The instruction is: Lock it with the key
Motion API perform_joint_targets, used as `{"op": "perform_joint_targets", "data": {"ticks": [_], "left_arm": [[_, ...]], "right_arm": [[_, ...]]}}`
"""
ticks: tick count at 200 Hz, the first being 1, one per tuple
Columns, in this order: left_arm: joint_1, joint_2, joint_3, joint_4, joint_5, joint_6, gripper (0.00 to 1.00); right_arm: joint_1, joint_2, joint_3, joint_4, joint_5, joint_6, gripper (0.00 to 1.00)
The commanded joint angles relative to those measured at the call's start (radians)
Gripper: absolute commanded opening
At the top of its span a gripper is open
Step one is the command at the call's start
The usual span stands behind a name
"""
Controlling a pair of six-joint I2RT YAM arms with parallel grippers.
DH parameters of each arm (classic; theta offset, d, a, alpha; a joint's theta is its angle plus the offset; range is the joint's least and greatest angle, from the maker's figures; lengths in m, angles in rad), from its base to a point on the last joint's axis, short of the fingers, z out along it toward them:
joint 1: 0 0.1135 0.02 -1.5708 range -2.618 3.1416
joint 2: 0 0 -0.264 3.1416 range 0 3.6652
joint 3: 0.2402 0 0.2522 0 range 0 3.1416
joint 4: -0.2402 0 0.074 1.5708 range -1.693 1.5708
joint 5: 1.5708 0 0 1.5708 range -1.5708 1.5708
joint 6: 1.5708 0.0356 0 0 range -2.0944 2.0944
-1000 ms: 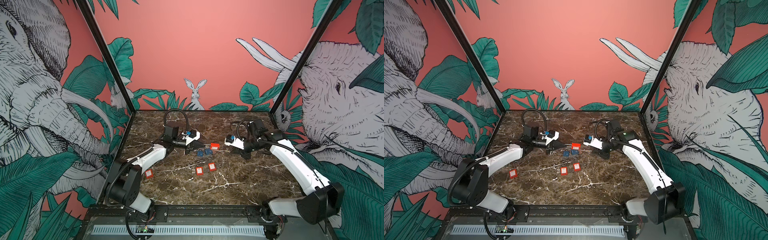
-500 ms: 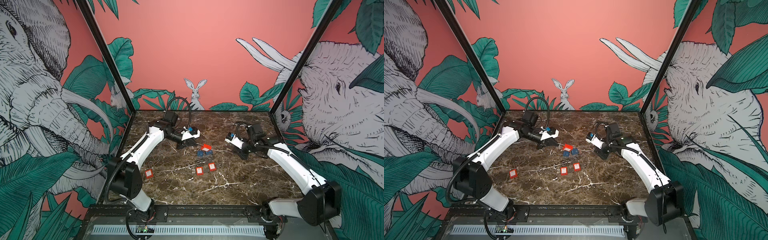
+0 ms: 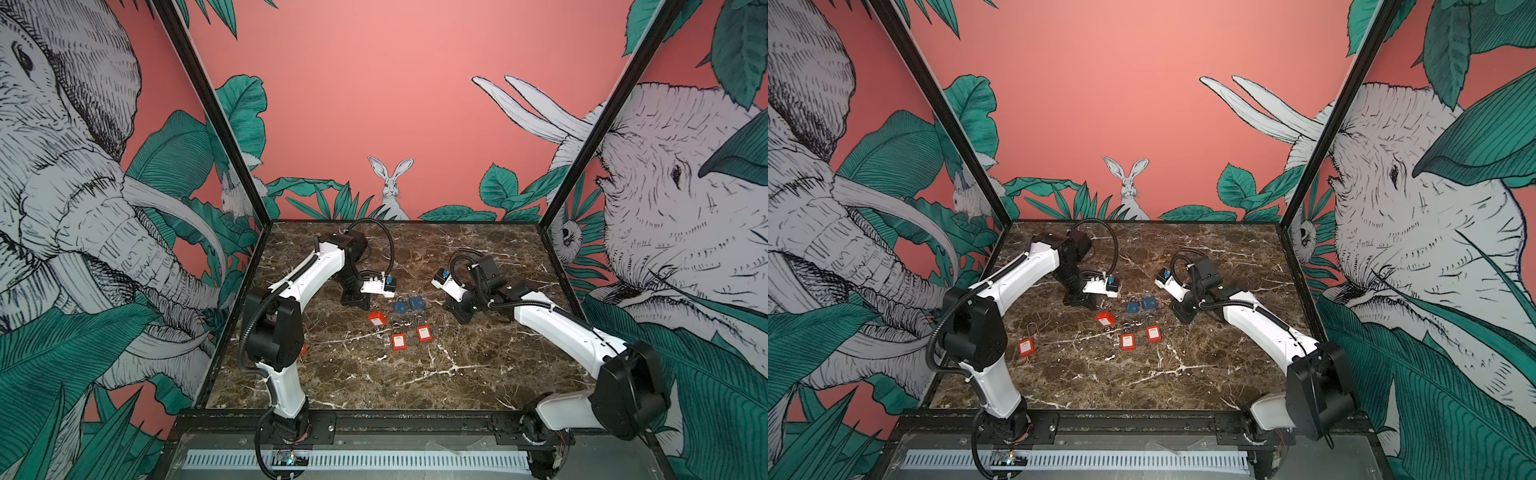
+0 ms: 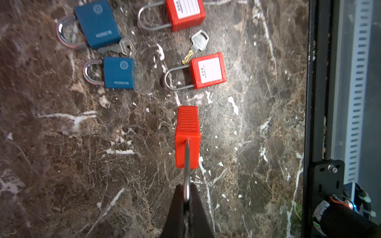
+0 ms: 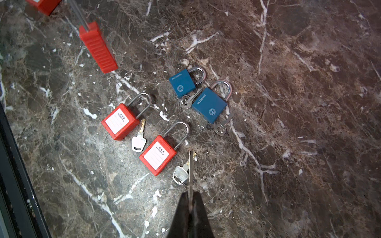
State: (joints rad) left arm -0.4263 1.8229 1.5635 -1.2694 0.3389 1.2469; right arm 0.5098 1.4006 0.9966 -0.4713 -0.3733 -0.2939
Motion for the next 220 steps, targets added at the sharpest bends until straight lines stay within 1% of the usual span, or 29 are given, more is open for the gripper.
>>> {"op": "perform_joint_targets", "data": {"ticks": [1, 32, 93, 133, 148, 164, 173, 191, 220], "left_arm": [[-0.007, 0.023, 0.049, -0.048, -0.057, 0.016, 0.0], [-0.008, 0.101, 0.111, -0.077, -0.091, 0.02, 0.0], [-0.02, 0.149, 0.116, -0.086, -0.081, 0.026, 0.0], [-0.035, 0.187, 0.132, -0.072, -0.121, 0.03, 0.0], [-0.038, 0.205, 0.145, -0.06, -0.139, 0.026, 0.04], [-0.044, 0.224, 0.158, -0.04, -0.167, 0.014, 0.11], [-0.045, 0.234, 0.167, -0.026, -0.173, -0.003, 0.18], [-0.045, 0.246, 0.177, -0.005, -0.177, -0.013, 0.2], [-0.046, 0.25, 0.153, 0.075, -0.22, -0.026, 0.26]], "right_arm": [[0.035, 0.032, -0.011, 0.118, 0.0, 0.084, 0.0], [0.047, 0.07, 0.012, 0.105, 0.001, 0.073, 0.0], [0.049, 0.084, 0.017, 0.105, -0.016, 0.064, 0.0], [0.049, 0.099, 0.017, 0.114, -0.03, 0.077, 0.0], [0.05, 0.105, 0.017, 0.117, -0.035, 0.083, 0.0], [0.052, 0.112, 0.017, 0.12, -0.04, 0.088, 0.0], [0.054, 0.115, 0.016, 0.122, -0.043, 0.091, 0.0], [0.054, 0.12, 0.013, 0.127, -0.043, 0.1, 0.0], [0.054, 0.131, 0.01, 0.137, -0.049, 0.117, 0.0]]}}
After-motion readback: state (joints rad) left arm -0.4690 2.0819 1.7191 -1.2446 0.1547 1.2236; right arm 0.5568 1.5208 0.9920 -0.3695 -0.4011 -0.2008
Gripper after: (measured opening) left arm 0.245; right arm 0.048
